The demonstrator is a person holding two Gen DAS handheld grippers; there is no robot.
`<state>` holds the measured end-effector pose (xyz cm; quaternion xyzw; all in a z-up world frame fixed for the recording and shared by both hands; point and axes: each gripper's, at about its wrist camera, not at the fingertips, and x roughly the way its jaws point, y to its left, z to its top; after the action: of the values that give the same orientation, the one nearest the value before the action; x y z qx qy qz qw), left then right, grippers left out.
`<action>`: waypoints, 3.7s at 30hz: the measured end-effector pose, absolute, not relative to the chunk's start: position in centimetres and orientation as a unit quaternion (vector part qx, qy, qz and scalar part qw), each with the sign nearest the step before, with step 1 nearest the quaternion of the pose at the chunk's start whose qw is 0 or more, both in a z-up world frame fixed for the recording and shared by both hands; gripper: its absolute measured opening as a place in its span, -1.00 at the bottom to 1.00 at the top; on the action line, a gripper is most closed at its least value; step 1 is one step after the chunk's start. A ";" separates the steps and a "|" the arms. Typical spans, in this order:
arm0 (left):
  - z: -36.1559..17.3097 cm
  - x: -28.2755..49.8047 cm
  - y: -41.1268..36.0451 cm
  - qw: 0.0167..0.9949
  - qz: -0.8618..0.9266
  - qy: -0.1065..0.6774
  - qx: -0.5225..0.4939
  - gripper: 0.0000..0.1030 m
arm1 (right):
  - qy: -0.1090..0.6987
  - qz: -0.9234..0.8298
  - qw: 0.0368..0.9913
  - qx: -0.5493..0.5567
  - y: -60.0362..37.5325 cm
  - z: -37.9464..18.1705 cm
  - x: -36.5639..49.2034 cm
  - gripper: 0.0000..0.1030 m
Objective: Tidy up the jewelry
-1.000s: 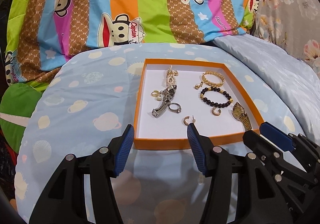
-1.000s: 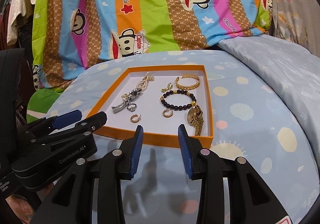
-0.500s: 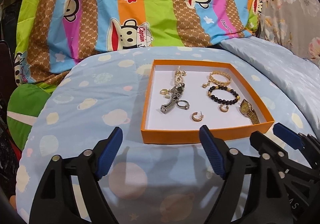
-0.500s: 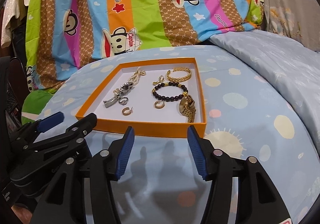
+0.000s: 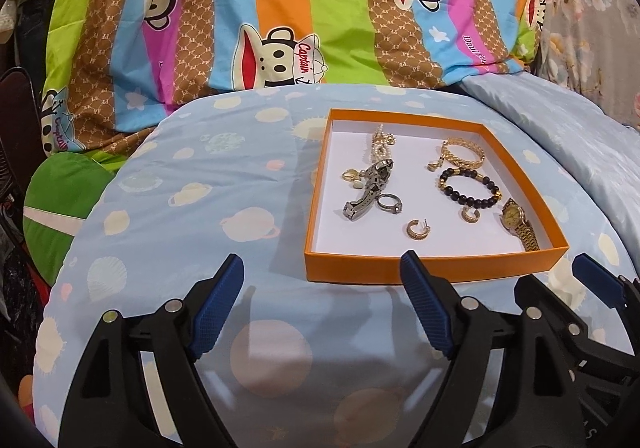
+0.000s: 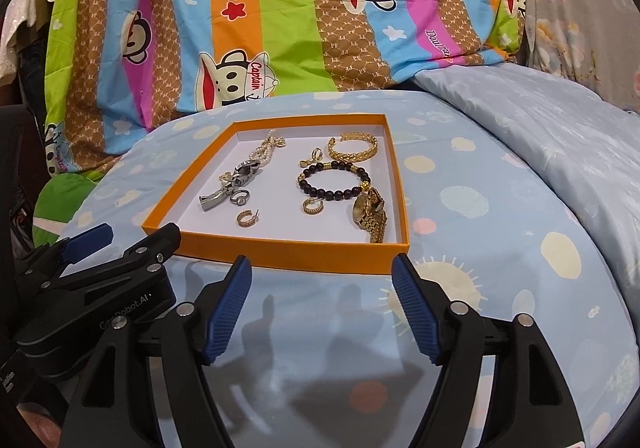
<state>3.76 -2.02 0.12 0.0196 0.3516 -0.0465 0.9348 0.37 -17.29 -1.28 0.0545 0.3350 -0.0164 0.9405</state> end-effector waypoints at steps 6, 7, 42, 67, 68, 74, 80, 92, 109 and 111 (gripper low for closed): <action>0.3 3.6 -2.3 0.937 -0.035 0.347 0.031 0.51 | 0.335 -0.019 0.940 0.055 -17.3 -1.3 0.3 0.41; 0.3 3.6 -2.3 0.937 -0.033 0.346 0.032 0.51 | 0.334 -0.021 0.941 0.053 -17.2 -1.3 0.3 0.41; 0.6 3.3 -2.7 0.941 -0.010 0.333 0.055 0.51 | 0.329 -0.055 0.942 0.036 -17.1 -1.1 0.0 0.41; 0.4 3.3 -2.7 0.941 -0.008 0.334 0.057 0.51 | 0.328 -0.061 0.942 0.032 -17.2 -1.0 -0.2 0.41; 0.4 3.3 -2.7 0.941 -0.008 0.334 0.057 0.51 | 0.328 -0.060 0.942 0.032 -17.2 -1.0 -0.2 0.41; 0.4 3.3 -2.7 0.941 -0.006 0.333 0.058 0.51 | 0.329 -0.061 0.942 0.031 -17.2 -1.0 -0.2 0.41; 0.5 3.3 -2.6 0.941 -0.003 0.333 0.060 0.51 | 0.328 -0.060 0.942 0.032 -17.2 -1.0 -0.2 0.41; 0.6 3.2 -2.6 0.942 -0.002 0.330 0.063 0.47 | 0.328 -0.060 0.942 0.031 -17.1 -1.0 -0.2 0.41; 0.6 3.1 -2.6 0.942 0.000 0.328 0.066 0.47 | 0.328 -0.063 0.942 0.030 -17.3 -1.0 -0.3 0.41; 0.6 3.2 -2.7 0.942 0.000 0.328 0.066 0.46 | 0.329 -0.067 0.942 0.028 -17.5 -0.9 -0.3 0.41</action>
<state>3.17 -2.70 0.63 0.0661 0.3284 0.0000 0.9422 -0.32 -17.50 -0.95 0.0277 0.3289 -0.0669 0.9416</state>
